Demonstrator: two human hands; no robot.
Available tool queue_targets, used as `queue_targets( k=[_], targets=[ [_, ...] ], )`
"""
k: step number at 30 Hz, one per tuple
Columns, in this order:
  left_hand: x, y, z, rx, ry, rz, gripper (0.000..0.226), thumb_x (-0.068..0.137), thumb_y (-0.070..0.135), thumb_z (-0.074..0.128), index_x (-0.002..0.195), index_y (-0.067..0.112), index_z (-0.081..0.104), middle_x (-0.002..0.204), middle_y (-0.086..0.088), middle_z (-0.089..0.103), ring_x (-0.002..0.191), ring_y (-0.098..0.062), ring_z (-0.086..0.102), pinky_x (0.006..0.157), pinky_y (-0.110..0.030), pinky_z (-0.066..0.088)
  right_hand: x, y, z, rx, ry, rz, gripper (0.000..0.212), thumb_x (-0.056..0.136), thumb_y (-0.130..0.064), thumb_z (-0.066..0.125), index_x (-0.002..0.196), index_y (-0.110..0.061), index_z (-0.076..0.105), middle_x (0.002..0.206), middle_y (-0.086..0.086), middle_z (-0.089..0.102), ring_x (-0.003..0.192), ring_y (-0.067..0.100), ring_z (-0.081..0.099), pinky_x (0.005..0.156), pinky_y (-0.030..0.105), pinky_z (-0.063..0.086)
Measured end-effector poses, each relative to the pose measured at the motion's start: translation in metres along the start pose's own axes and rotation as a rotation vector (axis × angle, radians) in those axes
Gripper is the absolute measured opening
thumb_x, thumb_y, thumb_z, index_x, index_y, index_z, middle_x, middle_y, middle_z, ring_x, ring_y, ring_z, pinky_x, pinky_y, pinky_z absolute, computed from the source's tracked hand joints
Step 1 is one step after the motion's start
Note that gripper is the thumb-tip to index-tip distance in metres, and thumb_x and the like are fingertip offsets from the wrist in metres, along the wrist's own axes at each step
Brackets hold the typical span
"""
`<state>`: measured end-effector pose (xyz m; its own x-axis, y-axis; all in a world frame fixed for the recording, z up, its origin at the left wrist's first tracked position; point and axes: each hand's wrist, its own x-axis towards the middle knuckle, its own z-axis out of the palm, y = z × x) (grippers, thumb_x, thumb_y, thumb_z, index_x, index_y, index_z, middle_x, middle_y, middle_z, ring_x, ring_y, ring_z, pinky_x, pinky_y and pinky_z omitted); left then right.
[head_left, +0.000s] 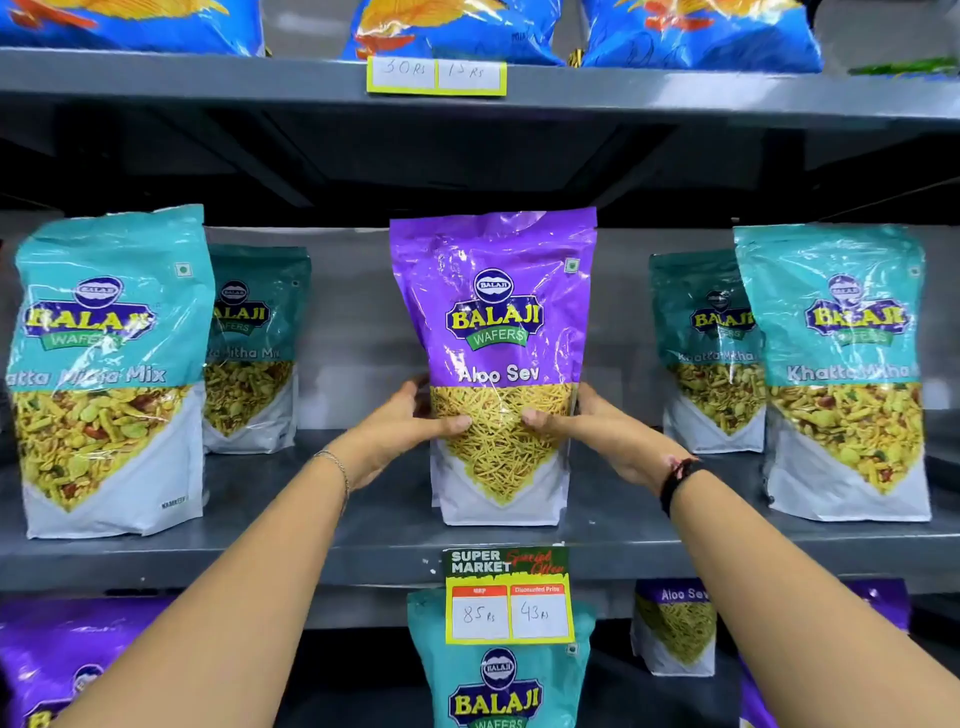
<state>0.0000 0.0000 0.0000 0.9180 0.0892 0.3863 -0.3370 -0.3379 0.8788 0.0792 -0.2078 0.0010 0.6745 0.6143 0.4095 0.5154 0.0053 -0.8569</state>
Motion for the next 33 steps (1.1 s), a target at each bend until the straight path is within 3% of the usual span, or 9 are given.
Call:
queue_targets(
  k=[5, 8, 14, 17, 20, 22, 25, 30, 33],
  targets=[
    [0.001, -0.008, 0.004, -0.020, -0.070, -0.008, 0.088, 0.045, 0.030, 0.084, 0.121, 0.009, 0.043, 0.120, -0.008, 0.058, 0.108, -0.016, 0.055, 0.093, -0.027, 0.044, -0.004, 0.011, 0.004, -0.046, -0.078, 0.084, 0.088, 0.054, -0.027, 0.079, 0.128, -0.014, 0.033, 0.129, 0.006, 0.055, 0.115, 0.015, 0.054, 0.104, 0.034, 0.041],
    [0.001, -0.011, 0.007, -0.071, 0.018, 0.026, 0.059, 0.065, 0.010, 0.071, 0.118, 0.005, 0.044, 0.119, -0.014, 0.056, 0.112, -0.026, 0.052, 0.097, -0.035, 0.042, -0.004, 0.013, 0.007, -0.006, -0.047, 0.061, 0.083, 0.057, -0.019, 0.078, 0.127, -0.012, 0.033, 0.129, 0.008, 0.054, 0.116, 0.018, 0.053, 0.105, 0.036, 0.040],
    [-0.019, 0.004, 0.001, -0.084, 0.122, 0.166, 0.044, 0.064, 0.007, 0.073, 0.104, 0.010, 0.054, 0.098, 0.000, 0.062, 0.097, -0.017, 0.057, 0.081, -0.017, 0.050, -0.023, -0.009, 0.023, 0.042, 0.017, -0.077, 0.053, 0.072, 0.002, 0.065, 0.115, -0.015, 0.039, 0.104, -0.008, 0.058, 0.092, -0.001, 0.055, 0.075, 0.006, 0.049],
    [-0.044, 0.021, -0.011, -0.125, 0.129, 0.233, 0.043, 0.050, 0.019, 0.076, 0.089, 0.022, 0.059, 0.088, 0.009, 0.070, 0.087, -0.008, 0.063, 0.072, -0.013, 0.053, -0.039, -0.029, 0.039, 0.045, 0.043, -0.158, 0.044, 0.070, -0.005, 0.068, 0.104, -0.023, 0.046, 0.100, -0.012, 0.060, 0.086, -0.004, 0.059, 0.071, 0.005, 0.048],
    [-0.078, 0.029, -0.025, -0.143, 0.125, 0.262, 0.066, 0.030, 0.036, 0.086, 0.090, 0.023, 0.062, 0.080, 0.016, 0.075, 0.083, -0.003, 0.067, 0.068, -0.013, 0.053, -0.057, -0.042, 0.062, 0.022, 0.046, -0.190, 0.052, 0.060, -0.027, 0.072, 0.106, -0.023, 0.049, 0.104, -0.010, 0.064, 0.091, -0.005, 0.061, 0.079, 0.011, 0.049],
    [-0.106, 0.029, -0.033, -0.135, 0.153, 0.267, 0.069, 0.028, 0.047, 0.085, 0.088, 0.023, 0.062, 0.078, 0.017, 0.075, 0.081, -0.001, 0.067, 0.066, -0.012, 0.052, -0.072, -0.046, 0.082, -0.008, 0.058, -0.199, 0.065, 0.051, -0.038, 0.072, 0.110, -0.022, 0.048, 0.108, -0.011, 0.064, 0.096, -0.006, 0.059, 0.084, 0.012, 0.048],
    [-0.150, 0.018, -0.044, -0.131, 0.194, 0.241, 0.066, 0.031, 0.047, 0.084, 0.088, 0.022, 0.062, 0.079, 0.017, 0.074, 0.081, 0.001, 0.066, 0.068, -0.012, 0.052, -0.094, -0.043, 0.116, -0.017, 0.031, -0.211, 0.066, 0.049, -0.043, 0.069, 0.108, -0.024, 0.047, 0.102, -0.018, 0.061, 0.088, -0.016, 0.057, 0.078, 0.003, 0.045],
    [-0.217, -0.032, -0.061, -0.114, 0.236, 0.135, 0.060, 0.032, 0.047, 0.084, 0.085, 0.028, 0.067, 0.082, 0.016, 0.074, 0.084, -0.001, 0.065, 0.074, -0.017, 0.053, -0.123, 0.002, 0.175, -0.099, -0.024, -0.139, 0.074, 0.047, -0.065, 0.069, 0.108, -0.030, 0.044, 0.115, -0.006, 0.061, 0.105, 0.008, 0.058, 0.094, 0.034, 0.047],
    [-0.243, -0.072, -0.061, -0.102, 0.272, 0.025, 0.061, 0.031, 0.049, 0.084, 0.084, 0.026, 0.065, 0.080, 0.016, 0.074, 0.081, 0.000, 0.063, 0.073, -0.015, 0.052, -0.133, 0.037, 0.203, -0.108, -0.096, -0.053, 0.072, 0.045, -0.063, 0.064, 0.106, -0.035, 0.039, 0.109, -0.015, 0.059, 0.108, 0.011, 0.055, 0.095, 0.033, 0.044]
  ],
)
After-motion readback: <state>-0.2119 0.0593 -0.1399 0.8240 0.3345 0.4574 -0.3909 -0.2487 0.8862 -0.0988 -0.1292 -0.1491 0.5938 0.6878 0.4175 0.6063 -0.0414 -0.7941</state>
